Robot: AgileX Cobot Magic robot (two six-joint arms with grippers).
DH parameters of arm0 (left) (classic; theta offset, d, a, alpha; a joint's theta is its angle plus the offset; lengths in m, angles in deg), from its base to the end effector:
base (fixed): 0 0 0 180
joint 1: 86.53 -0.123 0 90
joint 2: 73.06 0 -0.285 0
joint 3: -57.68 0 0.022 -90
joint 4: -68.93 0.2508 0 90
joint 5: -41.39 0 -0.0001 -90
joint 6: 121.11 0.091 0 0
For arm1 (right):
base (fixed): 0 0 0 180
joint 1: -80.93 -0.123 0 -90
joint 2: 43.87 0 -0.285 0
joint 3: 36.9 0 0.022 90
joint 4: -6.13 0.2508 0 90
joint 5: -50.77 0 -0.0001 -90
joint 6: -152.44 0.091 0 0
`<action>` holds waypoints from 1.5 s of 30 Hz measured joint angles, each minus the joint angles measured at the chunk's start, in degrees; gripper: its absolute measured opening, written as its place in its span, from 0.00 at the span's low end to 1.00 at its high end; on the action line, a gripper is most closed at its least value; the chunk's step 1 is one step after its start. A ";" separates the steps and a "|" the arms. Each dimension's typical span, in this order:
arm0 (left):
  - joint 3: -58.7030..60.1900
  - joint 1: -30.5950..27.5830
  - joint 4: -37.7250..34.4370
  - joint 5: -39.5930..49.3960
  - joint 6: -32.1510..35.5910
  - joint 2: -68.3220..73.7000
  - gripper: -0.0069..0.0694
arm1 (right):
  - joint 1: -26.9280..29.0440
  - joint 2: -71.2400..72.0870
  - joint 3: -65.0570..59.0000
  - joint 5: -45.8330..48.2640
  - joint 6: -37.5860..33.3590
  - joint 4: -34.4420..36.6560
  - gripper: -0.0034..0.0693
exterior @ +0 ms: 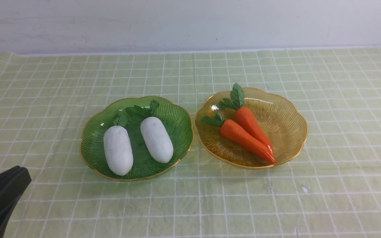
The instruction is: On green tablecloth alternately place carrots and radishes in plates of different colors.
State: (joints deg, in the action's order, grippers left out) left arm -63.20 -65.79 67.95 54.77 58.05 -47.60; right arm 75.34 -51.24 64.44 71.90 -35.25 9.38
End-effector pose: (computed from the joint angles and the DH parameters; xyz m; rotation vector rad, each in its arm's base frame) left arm 0.0750 -0.0288 0.2784 0.2858 1.6946 -0.2954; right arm 0.0525 0.0070 0.1720 -0.1810 1.8610 0.0303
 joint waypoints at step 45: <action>19.66 -19.88 3.90 8.62 0.01 -18.26 0.08 | 0.00 0.00 0.06 0.34 0.91 0.06 0.03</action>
State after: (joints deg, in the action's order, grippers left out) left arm -43.54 -85.68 71.86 63.39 58.06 -65.85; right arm 75.34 -51.24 64.50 72.24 -34.34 9.44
